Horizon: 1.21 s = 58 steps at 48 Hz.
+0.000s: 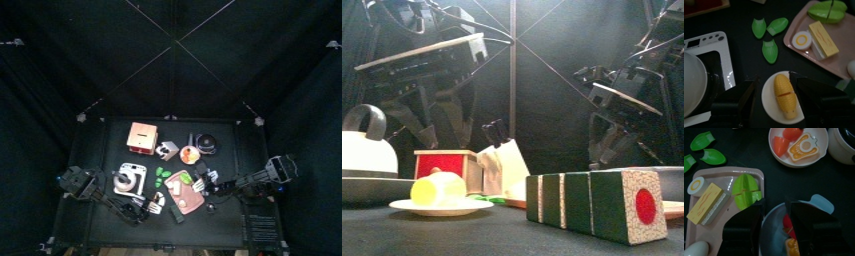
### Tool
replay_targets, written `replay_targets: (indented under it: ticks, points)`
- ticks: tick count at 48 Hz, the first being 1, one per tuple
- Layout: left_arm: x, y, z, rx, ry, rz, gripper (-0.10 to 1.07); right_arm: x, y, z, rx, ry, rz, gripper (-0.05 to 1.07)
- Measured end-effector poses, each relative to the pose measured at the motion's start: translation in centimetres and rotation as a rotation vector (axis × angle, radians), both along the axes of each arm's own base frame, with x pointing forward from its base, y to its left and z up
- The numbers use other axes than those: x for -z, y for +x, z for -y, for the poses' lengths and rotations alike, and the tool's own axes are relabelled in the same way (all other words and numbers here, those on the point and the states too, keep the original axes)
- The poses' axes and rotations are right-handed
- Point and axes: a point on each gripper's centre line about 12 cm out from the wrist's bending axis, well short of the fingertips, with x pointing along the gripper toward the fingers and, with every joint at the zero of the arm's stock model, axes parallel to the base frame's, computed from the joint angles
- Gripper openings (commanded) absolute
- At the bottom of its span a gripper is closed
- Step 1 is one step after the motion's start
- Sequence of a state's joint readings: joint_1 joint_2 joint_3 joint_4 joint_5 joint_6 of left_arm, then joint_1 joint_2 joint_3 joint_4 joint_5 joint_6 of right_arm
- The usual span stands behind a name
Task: Grab pairing knife
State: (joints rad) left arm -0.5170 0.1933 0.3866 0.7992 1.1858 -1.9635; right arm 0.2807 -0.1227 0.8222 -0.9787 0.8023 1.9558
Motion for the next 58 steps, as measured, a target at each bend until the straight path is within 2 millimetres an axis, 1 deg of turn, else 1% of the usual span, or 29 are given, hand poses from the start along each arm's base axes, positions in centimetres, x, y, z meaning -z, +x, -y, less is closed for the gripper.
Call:
replay_targets:
  ticks: [4,11,16,21,26,30,35,39,41,43,46,55,58]
  points:
    - [-0.2,-0.4,-1.0,0.032,-0.019,-0.016,0.87,0.1,0.1,-0.1,0.000,-0.001,-0.005,0.76]
    - [-1.3,-1.1,-2.6,0.092,-0.011,-0.037,0.87,0.1,0.6,-0.2,0.002,0.000,-0.002,0.76]
    - [-2.8,-1.7,-4.5,0.148,-0.007,-0.048,0.87,0.5,1.1,-0.4,0.005,0.003,-0.019,0.76]
    - [-4.8,-2.1,-7.3,0.207,-0.023,-0.049,0.87,0.9,1.3,-0.6,0.020,0.018,-0.037,0.76]
    - [-7.3,-2.2,-10.2,0.289,-0.094,-0.010,0.87,1.0,1.3,-0.6,0.040,0.018,-0.039,0.76]
    - [-9.1,-2.8,-13.2,0.334,-0.134,0.032,0.87,1.1,1.0,-0.3,0.070,0.006,-0.049,0.75]
    - [-10.1,-3.8,-17.6,0.354,-0.148,0.027,0.87,1.8,0.6,-0.1,0.087,0.001,-0.077,0.74]
    - [-10.0,-4.5,-20.8,0.364,-0.156,0.009,0.87,2.0,0.8,0.4,0.085,-0.003,-0.085,0.74]
    - [-9.7,-4.6,-21.9,0.374,-0.157,0.001,0.87,2.1,1.1,0.9,0.078,-0.009,-0.085,0.74]
    - [-9.4,-4.6,-22.6,0.386,-0.155,0.002,0.87,2.0,1.4,1.4,0.072,-0.021,-0.079,0.74]
    - [-8.7,-4.2,-23.2,0.419,-0.137,-0.005,0.87,1.6,1.7,2.8,0.075,-0.057,-0.065,0.74]
    - [-7.9,-2.7,-23.4,0.472,-0.097,0.025,0.87,1.1,1.8,7.1,0.121,-0.133,-0.052,0.74]
    - [-7.9,-2.6,-23.2,0.476,-0.097,0.028,0.87,0.4,1.7,7.9,0.141,-0.135,-0.034,0.74]
